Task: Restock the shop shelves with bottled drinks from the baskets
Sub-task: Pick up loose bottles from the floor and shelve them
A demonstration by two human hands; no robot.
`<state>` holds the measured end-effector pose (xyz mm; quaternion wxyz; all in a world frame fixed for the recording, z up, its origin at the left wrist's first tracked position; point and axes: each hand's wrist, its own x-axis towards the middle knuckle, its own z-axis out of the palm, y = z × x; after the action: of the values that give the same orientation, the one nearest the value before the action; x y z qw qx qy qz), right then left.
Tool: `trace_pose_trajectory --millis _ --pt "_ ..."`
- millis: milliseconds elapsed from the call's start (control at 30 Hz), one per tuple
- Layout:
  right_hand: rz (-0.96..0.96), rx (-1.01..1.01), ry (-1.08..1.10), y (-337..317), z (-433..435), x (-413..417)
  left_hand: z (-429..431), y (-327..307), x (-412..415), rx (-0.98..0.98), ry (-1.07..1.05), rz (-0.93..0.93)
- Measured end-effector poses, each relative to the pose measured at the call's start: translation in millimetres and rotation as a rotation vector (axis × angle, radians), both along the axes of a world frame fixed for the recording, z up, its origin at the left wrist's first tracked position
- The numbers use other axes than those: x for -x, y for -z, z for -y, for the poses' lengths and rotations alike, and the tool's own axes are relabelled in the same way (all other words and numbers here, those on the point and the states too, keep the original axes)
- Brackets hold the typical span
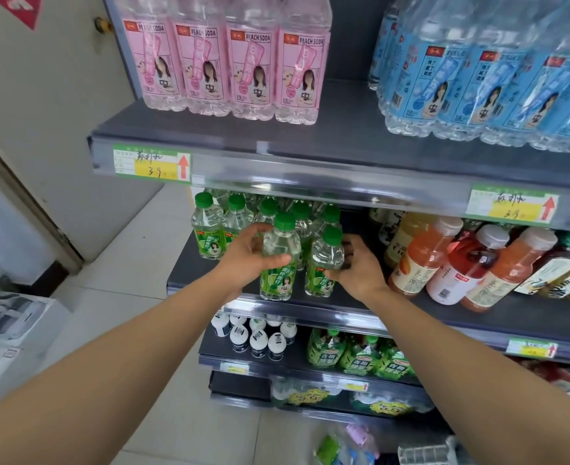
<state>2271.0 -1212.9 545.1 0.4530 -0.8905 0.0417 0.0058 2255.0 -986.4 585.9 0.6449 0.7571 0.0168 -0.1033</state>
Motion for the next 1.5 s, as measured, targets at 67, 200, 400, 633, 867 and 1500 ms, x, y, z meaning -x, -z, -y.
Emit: trace_pose_trajectory --millis 67,200,400,633,867,1500 --pt "-0.005 -0.005 0.009 0.3 0.3 0.5 4.5 2.5 -4.8 -0.01 0.011 0.006" --pt "-0.024 -0.001 0.015 1.4 0.7 0.9 15.1 9.9 -13.6 -0.156 0.014 0.055" --pt "-0.021 0.014 -0.006 2.2 1.7 -0.6 22.1 22.2 -24.0 -0.334 0.027 0.102" --pt "-0.011 0.003 -0.03 3.9 4.4 -2.9 24.5 28.8 -30.8 -0.335 0.019 0.099" --pt "-0.035 -0.009 -0.044 -0.8 7.4 0.0 26.2 31.7 -25.7 -0.314 0.004 0.118" --pt "-0.071 0.066 -0.006 5.7 5.0 2.8 32.0 39.4 -13.8 -0.478 -0.05 0.022"
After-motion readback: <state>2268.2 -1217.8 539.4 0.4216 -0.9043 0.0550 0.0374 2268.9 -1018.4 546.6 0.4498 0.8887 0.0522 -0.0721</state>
